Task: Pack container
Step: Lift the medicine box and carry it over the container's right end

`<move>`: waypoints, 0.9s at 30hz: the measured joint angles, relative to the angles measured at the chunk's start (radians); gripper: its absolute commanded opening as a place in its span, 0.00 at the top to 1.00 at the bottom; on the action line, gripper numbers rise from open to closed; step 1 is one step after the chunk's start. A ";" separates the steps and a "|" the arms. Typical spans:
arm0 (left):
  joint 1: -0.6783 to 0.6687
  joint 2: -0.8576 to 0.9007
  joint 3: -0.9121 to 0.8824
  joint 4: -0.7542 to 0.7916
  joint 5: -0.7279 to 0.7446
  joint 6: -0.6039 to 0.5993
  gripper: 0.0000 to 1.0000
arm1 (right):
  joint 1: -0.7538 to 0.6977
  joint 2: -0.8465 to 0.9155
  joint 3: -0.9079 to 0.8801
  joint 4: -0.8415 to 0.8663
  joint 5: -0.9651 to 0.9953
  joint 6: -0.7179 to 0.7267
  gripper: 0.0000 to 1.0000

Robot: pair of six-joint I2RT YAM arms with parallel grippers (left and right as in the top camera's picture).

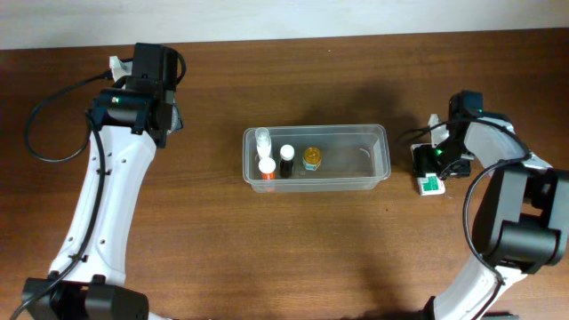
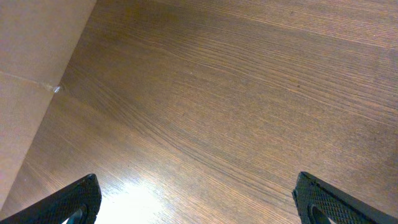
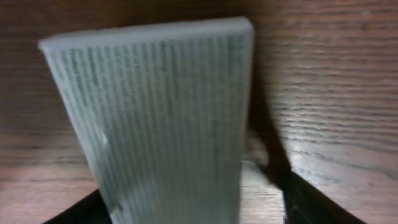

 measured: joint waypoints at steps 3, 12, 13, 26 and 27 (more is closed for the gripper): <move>0.000 0.000 0.000 0.000 0.000 0.000 0.01 | 0.000 0.001 0.001 0.006 0.002 -0.005 0.55; 0.000 0.000 0.000 0.000 0.000 0.000 0.01 | 0.000 0.011 0.034 -0.065 -0.005 0.014 0.56; 0.000 0.000 0.000 0.000 0.000 0.000 0.01 | 0.000 0.016 0.054 -0.098 -0.009 0.019 0.56; 0.000 0.000 0.000 0.000 0.000 0.000 0.01 | 0.055 0.021 0.571 -0.508 -0.066 0.012 0.60; 0.000 0.000 0.000 0.000 0.000 0.000 0.01 | 0.071 0.017 0.592 -0.523 -0.072 0.001 0.60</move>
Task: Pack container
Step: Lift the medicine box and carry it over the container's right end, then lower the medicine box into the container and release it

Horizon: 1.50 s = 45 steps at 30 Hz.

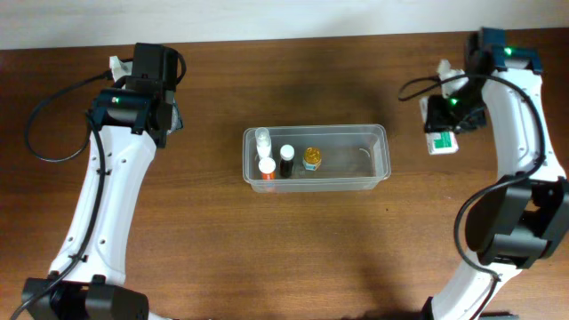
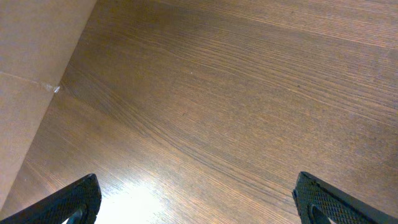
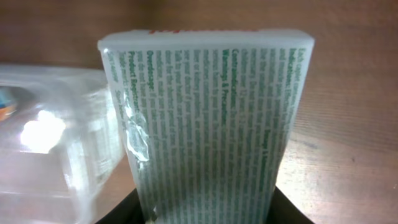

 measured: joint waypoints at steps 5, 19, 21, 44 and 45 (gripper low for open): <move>0.000 0.000 0.000 0.000 0.000 0.000 0.01 | 0.111 -0.034 0.045 -0.050 -0.062 -0.095 0.60; 0.000 0.000 0.000 0.000 0.000 0.000 0.01 | 0.388 -0.063 0.032 -0.100 -0.106 -0.460 0.60; 0.000 0.000 0.000 0.000 0.000 0.000 0.01 | 0.396 -0.063 0.021 -0.099 -0.109 -0.513 0.61; 0.000 0.000 0.000 0.000 0.000 0.000 0.01 | 0.396 -0.063 -0.244 0.098 -0.109 -0.964 0.59; 0.000 0.000 0.000 0.000 0.000 0.000 0.01 | 0.396 -0.063 -0.267 0.111 -0.109 -0.979 0.59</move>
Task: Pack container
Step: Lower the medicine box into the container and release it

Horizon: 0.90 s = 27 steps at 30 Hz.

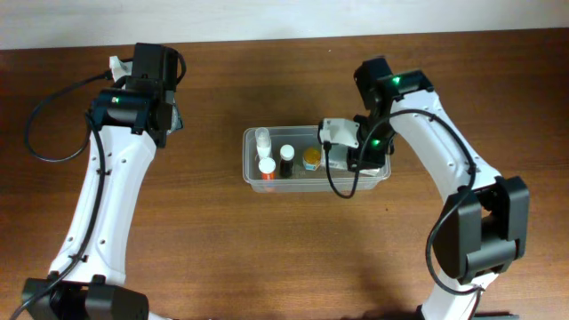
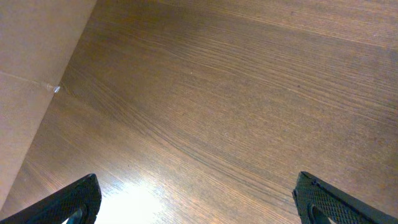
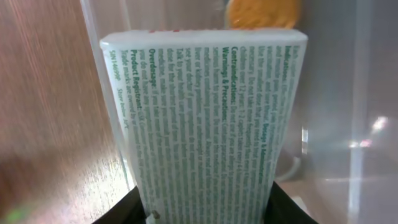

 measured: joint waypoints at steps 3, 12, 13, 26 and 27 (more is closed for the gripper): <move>0.000 0.000 0.000 0.000 0.000 0.000 0.01 | 0.000 0.000 -0.059 0.048 0.001 -0.032 0.59; 0.000 0.000 0.000 0.000 0.000 0.000 0.01 | 0.000 0.000 -0.142 0.147 0.011 -0.060 0.55; 0.000 0.000 0.000 0.000 0.000 0.000 0.01 | 0.000 0.000 -0.142 0.151 0.011 -0.061 0.52; 0.000 0.000 0.000 0.000 0.000 0.000 0.01 | 0.000 0.000 -0.142 0.155 0.010 -0.056 0.47; 0.000 0.000 0.000 0.000 0.000 0.000 0.01 | 0.000 0.000 -0.142 0.155 0.010 -0.050 0.47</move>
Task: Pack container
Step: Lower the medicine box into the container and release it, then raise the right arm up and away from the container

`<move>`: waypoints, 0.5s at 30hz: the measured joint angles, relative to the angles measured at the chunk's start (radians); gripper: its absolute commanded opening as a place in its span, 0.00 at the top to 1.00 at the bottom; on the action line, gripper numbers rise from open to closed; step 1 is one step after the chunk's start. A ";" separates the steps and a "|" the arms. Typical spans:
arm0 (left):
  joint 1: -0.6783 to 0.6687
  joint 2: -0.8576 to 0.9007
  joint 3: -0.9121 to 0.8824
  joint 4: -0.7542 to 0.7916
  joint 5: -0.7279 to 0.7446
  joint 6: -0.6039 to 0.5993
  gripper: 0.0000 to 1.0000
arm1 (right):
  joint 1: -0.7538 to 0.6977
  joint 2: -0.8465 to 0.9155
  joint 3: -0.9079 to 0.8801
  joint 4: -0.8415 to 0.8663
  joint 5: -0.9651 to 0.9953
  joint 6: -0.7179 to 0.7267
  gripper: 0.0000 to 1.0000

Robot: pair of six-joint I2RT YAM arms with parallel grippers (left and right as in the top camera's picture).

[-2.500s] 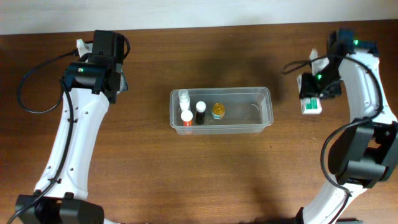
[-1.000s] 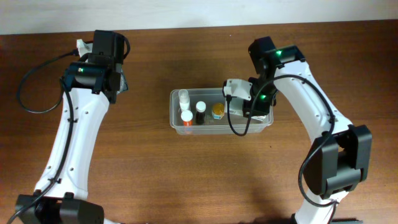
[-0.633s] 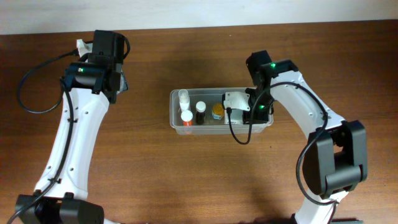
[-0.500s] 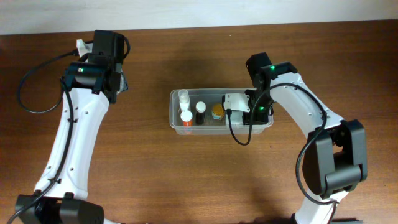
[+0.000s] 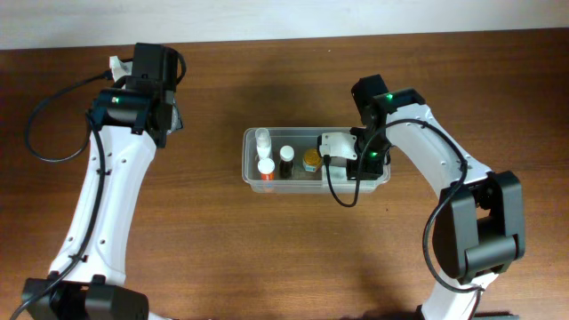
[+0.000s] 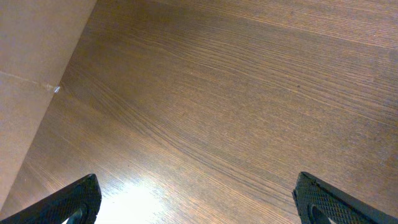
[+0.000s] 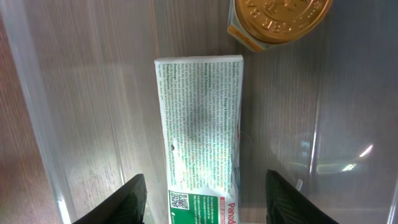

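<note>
A clear plastic container [image 5: 380,142] sits mid-table. Inside it stand a clear bottle [image 5: 263,138], an orange-capped bottle [image 5: 266,166], a black-capped bottle [image 5: 286,156] and a gold-lidded jar [image 5: 311,158]. In the right wrist view a white box with green print [image 7: 200,124] lies flat on the container floor, just below the gold-lidded jar [image 7: 280,18]. My right gripper [image 7: 211,202] hangs open over the container, its fingers [image 7: 134,199] on either side of the box and apart from it. My left gripper [image 6: 199,199] is open over bare wood at the far left.
The container wall [image 7: 37,124] runs close along the left of the right gripper's fingers. The table's far-left edge [image 6: 59,87] shows in the left wrist view. A black cable [image 5: 44,133] loops beside the left arm.
My right gripper has opened and let go of the white box, which now lies flat on the container floor beside the gold-lidded jar. The left arm has not moved.
My right gripper was down on the white box on the table right of the container. It then held the box lifted at the far right, then carried it over the container's right half. Now the box rests inside, released. The left arm stayed still throughout.
</note>
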 measured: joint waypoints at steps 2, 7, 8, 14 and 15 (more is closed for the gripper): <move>0.000 0.000 0.000 0.000 0.000 0.000 0.01 | 0.000 0.000 0.002 -0.001 -0.002 0.026 0.47; 0.000 0.000 0.000 0.000 0.000 0.000 0.01 | 0.000 -0.002 0.124 -0.060 -0.003 0.206 0.05; 0.000 0.000 0.000 0.000 0.000 0.000 0.01 | 0.000 -0.002 0.163 -0.079 -0.003 0.256 0.02; 0.000 0.000 0.000 0.000 0.000 0.000 0.01 | -0.001 -0.034 0.468 -0.340 -0.099 0.483 0.02; 0.000 0.000 0.000 0.000 0.000 0.000 0.01 | -0.001 -0.053 0.504 -0.377 -0.135 0.503 0.02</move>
